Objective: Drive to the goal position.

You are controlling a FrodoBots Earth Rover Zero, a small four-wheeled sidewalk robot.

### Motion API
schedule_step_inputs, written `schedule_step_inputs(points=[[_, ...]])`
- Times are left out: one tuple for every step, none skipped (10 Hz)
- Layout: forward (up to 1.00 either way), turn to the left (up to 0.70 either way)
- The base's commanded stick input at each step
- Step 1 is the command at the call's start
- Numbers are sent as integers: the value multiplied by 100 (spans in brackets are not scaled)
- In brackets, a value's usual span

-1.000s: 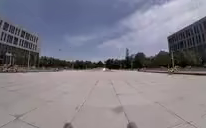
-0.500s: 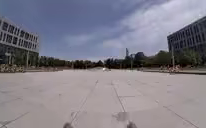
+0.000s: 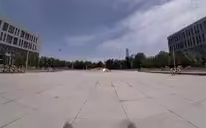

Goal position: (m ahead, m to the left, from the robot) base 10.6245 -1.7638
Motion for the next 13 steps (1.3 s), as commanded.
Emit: schedule_step_inputs(points=[[45,0],[45,0],[45,0],[45,0],[45,0],[45,0],[45,-2],[45,-27],[45,-27],[45,-19],[45,-10],[45,-1],[45,0]])
